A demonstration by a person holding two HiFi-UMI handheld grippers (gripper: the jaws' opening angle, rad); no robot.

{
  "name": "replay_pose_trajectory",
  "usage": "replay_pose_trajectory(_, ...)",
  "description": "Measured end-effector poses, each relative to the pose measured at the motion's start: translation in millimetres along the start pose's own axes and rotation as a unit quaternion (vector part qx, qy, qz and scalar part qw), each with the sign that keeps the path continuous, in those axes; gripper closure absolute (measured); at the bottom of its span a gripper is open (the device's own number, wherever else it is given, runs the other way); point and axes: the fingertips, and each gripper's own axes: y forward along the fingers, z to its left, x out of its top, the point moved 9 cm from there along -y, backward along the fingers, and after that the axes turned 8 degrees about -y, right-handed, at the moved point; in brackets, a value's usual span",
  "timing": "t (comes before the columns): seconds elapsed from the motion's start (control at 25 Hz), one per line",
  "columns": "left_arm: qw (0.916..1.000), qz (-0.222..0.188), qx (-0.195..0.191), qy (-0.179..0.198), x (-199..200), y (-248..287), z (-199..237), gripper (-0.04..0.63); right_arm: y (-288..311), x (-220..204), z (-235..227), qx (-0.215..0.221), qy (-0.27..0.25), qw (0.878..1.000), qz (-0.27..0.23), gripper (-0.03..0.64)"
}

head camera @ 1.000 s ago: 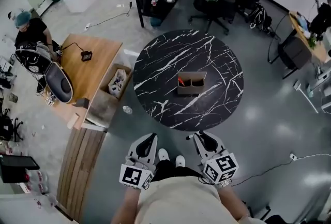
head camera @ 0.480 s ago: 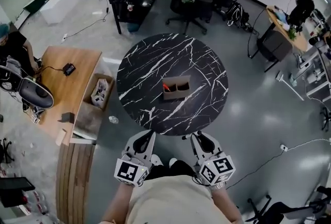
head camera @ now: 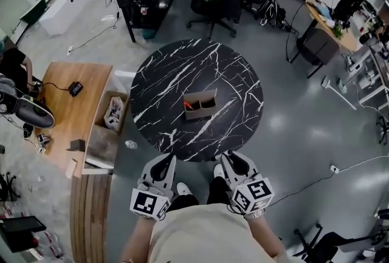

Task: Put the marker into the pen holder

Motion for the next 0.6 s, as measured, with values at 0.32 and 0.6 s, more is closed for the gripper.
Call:
replay_pose_trajectory(0.32, 0.9990, -0.006, 0.043, -0.011, -1, 59, -18, 0.586, 18, 18, -63, 0.042, -0.009, 0.999, 0.020, 0.535)
replay_pose_trajectory(0.6, 0.9968, -0.012, 0.077, -0.016, -3, 117, -43, 0.586, 34, 34, -122, 0.090, -0.031, 0.995, 0.027, 0.535)
